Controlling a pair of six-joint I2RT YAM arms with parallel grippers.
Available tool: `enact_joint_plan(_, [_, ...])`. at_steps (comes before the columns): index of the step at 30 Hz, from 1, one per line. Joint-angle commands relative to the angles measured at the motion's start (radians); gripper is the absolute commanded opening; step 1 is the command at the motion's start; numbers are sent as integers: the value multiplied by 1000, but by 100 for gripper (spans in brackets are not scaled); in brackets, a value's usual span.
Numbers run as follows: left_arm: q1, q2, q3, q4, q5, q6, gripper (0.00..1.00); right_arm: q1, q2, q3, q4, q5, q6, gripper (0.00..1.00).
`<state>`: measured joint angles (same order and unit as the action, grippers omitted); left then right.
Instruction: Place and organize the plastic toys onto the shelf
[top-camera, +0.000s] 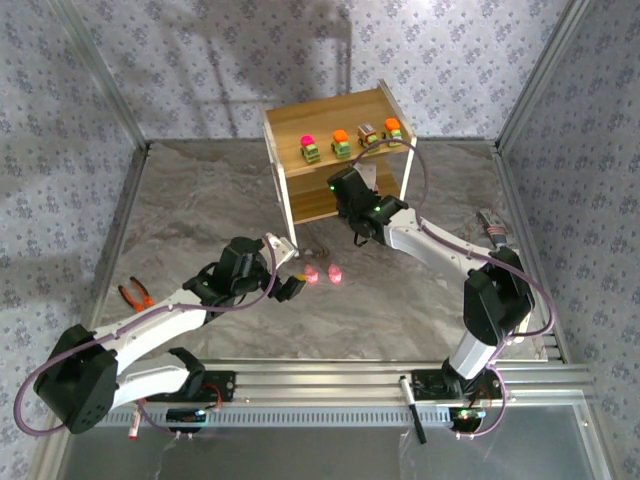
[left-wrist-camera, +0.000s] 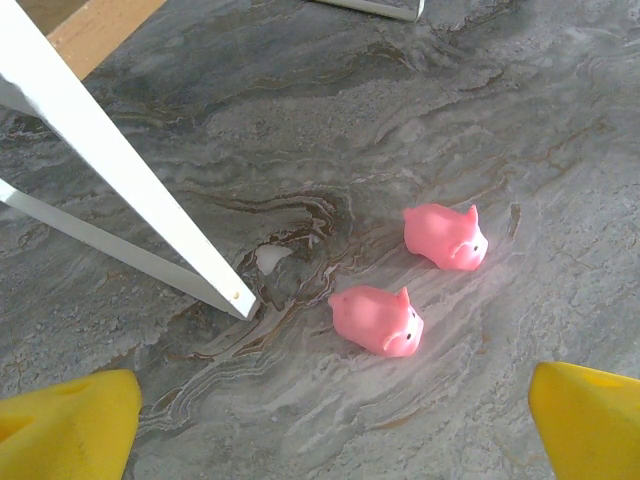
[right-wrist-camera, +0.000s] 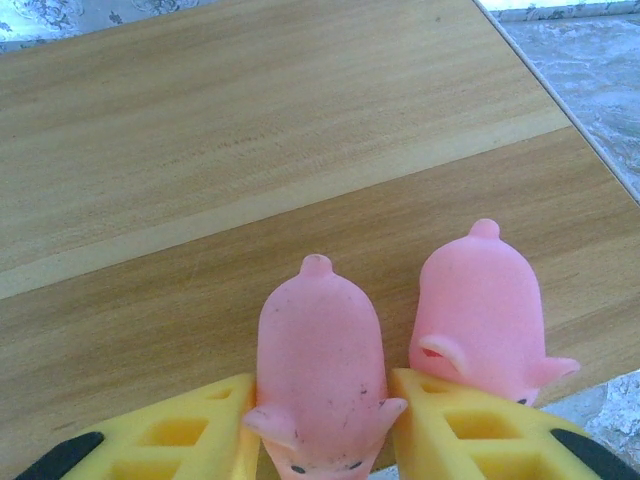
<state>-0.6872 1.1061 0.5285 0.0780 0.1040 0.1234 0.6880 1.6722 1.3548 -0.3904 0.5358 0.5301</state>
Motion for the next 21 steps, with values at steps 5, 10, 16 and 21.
enact_joint_plan(5, [3,-23,8,2,-7,18,100,3,22,31,-16,1,-30,41])
enact_joint_plan(10, [4,-23,8,2,-7,18,100,7,12,21,-5,3,-32,42])
enact_joint_plan(16, [3,-22,7,3,-7,19,100,11,11,20,1,0,-35,45])
enact_joint_plan(21, [3,-22,8,2,-8,19,100,14,-2,6,12,4,-36,46])
